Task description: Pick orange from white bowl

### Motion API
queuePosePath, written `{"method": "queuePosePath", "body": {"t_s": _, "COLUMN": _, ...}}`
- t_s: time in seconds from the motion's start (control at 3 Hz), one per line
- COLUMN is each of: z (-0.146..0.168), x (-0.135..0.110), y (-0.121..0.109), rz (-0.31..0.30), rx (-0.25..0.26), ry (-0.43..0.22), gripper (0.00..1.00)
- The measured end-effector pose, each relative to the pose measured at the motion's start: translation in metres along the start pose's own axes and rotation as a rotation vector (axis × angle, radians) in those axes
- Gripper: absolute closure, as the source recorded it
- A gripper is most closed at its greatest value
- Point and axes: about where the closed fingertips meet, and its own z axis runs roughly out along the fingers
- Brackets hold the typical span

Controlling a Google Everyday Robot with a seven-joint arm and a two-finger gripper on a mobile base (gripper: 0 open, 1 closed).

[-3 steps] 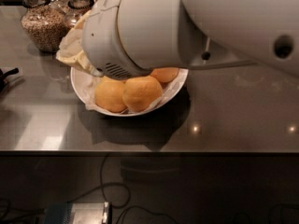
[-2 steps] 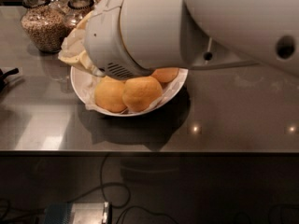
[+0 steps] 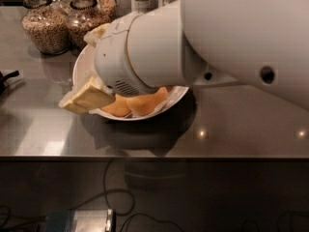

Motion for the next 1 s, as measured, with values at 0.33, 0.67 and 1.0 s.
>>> {"method": "queuePosePath", "body": {"t_s": 0.33, "z": 0.006, "x": 0.028, "y": 0.000, "rz": 0.060, "rx": -0.008, "ry": 0.021, "gripper": 0.00}}
{"method": "queuePosePath", "body": {"t_s": 0.67, "z": 0.008, "x": 0.058, "y": -0.004, "rz": 0.130, "rx": 0.007, "ry": 0.039, "gripper": 0.00}}
{"method": "queuePosePath", "body": {"t_s": 1.0, "z": 0.017, "x": 0.083, "y": -0.014, "rz": 0.191, "rx": 0.022, "ry": 0.046, "gripper": 0.00}}
